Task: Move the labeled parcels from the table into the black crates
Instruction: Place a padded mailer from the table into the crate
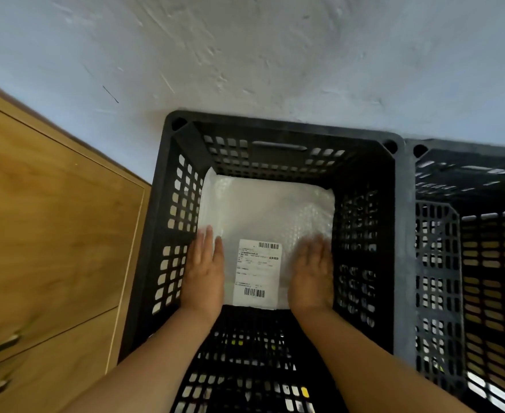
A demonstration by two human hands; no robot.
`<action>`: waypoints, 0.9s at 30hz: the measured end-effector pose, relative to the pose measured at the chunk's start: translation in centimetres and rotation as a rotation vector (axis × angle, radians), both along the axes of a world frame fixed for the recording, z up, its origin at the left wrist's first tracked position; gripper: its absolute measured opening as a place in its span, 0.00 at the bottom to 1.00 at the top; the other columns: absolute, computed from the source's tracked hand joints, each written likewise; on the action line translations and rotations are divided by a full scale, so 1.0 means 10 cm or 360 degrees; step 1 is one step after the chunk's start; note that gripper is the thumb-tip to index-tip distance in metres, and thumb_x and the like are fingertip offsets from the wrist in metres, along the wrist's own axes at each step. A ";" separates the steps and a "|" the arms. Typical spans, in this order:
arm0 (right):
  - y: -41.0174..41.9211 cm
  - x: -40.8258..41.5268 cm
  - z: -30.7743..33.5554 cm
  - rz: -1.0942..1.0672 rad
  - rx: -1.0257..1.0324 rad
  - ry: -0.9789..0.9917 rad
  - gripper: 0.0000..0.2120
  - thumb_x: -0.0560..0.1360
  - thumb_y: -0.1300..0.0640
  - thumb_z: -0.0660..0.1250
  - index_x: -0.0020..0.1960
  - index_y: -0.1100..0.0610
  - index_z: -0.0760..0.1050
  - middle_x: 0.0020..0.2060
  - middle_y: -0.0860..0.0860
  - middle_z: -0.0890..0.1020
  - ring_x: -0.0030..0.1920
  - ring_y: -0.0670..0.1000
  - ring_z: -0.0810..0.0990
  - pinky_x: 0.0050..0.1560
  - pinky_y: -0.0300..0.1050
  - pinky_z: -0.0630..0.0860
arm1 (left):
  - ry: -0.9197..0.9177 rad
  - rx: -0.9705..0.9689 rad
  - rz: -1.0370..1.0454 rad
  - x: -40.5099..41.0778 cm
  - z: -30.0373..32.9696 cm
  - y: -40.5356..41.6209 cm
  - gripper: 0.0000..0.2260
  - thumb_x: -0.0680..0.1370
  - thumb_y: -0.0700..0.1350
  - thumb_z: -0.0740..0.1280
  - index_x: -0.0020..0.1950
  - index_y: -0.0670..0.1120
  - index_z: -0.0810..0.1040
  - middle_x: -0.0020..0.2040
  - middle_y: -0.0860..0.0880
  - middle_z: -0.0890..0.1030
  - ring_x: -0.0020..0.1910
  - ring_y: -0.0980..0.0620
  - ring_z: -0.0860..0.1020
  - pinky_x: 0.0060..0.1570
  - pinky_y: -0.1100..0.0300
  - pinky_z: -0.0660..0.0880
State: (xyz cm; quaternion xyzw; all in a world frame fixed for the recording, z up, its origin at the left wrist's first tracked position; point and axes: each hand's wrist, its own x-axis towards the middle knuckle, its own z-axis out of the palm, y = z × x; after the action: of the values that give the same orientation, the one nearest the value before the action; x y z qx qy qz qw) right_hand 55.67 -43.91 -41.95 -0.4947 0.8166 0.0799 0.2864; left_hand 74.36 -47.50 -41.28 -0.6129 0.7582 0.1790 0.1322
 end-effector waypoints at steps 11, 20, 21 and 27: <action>-0.31 -0.02 -0.33 0.0463 0.0494 0.0007 0.54 0.72 0.56 0.66 0.70 0.54 0.20 0.64 0.60 0.18 0.66 0.65 0.20 0.65 0.70 0.29 | -0.0449 0.0565 -0.0366 -0.24 -0.43 -0.33 0.56 0.69 0.65 0.68 0.66 0.53 0.19 0.68 0.42 0.21 0.68 0.35 0.26 0.65 0.35 0.28; -0.39 0.00 -0.40 0.0457 0.0674 0.0013 0.62 0.69 0.44 0.71 0.61 0.55 0.13 0.61 0.62 0.16 0.59 0.67 0.16 0.61 0.72 0.27 | -0.0399 0.0621 -0.0365 -0.23 -0.53 -0.39 0.58 0.67 0.65 0.70 0.67 0.56 0.20 0.69 0.43 0.22 0.71 0.36 0.30 0.70 0.38 0.35; -0.39 0.01 -0.38 0.0460 0.0678 0.0027 0.63 0.69 0.44 0.71 0.61 0.55 0.13 0.62 0.62 0.16 0.60 0.67 0.16 0.61 0.72 0.28 | -0.0421 0.0636 -0.0379 -0.25 -0.50 -0.40 0.58 0.67 0.64 0.71 0.67 0.55 0.20 0.69 0.43 0.23 0.72 0.36 0.31 0.70 0.38 0.36; -0.45 -0.01 -0.26 0.0610 0.0568 0.0304 0.56 0.72 0.49 0.68 0.72 0.54 0.21 0.70 0.63 0.26 0.71 0.68 0.28 0.65 0.76 0.35 | -0.0624 0.0461 -0.0544 -0.36 -0.32 -0.56 0.49 0.74 0.45 0.67 0.74 0.49 0.27 0.73 0.39 0.28 0.71 0.38 0.29 0.71 0.38 0.35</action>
State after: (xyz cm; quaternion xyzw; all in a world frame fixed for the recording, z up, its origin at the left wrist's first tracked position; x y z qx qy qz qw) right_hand 55.55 -48.46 -44.55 -0.5720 0.7044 0.3215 0.2706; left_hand 70.81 -53.09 -44.47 -0.4741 0.7769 0.1385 0.3904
